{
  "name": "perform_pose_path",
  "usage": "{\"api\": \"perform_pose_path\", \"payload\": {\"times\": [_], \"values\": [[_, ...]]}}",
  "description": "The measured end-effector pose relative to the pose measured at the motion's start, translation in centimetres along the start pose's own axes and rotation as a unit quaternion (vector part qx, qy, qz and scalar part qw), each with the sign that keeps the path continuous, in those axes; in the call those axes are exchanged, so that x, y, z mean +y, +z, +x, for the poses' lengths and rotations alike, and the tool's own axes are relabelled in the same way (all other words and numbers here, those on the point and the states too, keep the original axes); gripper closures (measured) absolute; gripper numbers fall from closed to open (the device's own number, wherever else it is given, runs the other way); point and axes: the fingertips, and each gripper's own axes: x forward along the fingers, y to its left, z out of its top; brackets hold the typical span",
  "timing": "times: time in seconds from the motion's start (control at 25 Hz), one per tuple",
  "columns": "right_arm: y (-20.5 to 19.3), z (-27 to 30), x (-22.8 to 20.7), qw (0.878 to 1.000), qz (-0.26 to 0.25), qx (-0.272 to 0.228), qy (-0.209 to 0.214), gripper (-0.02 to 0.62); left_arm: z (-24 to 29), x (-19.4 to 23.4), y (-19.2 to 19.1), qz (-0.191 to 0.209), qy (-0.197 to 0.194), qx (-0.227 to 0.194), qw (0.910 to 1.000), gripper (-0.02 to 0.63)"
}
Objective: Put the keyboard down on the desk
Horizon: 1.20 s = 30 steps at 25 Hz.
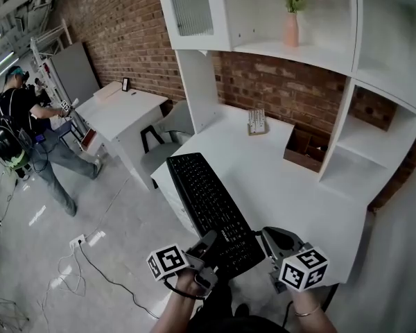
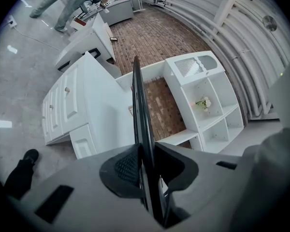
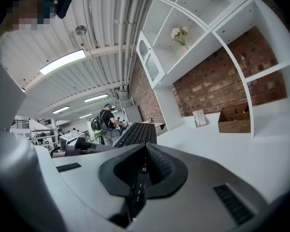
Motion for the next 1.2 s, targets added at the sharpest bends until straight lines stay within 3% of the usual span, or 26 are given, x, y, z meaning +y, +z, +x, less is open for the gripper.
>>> {"api": "perform_pose_path", "payload": {"times": [0.28, 0.68, 1.2], "values": [[1.1, 4.4, -2.5, 1.000, 0.002, -0.001, 0.001, 0.589, 4.0, 2.2, 3.4, -0.009, 0.001, 0.000, 1.0000, 0.527], [3.5, 14.8, -6.4, 1.000, 0.001, 0.022, -0.007, 0.589, 11.3, 6.7, 12.1, -0.038, 0.005, 0.006, 0.9992, 0.528], [5.5, 25.5, -10.3, 0.999, 0.011, 0.043, -0.026, 0.590, 19.4, 11.0, 19.9, -0.058, 0.005, 0.042, 0.9974, 0.527]]}}
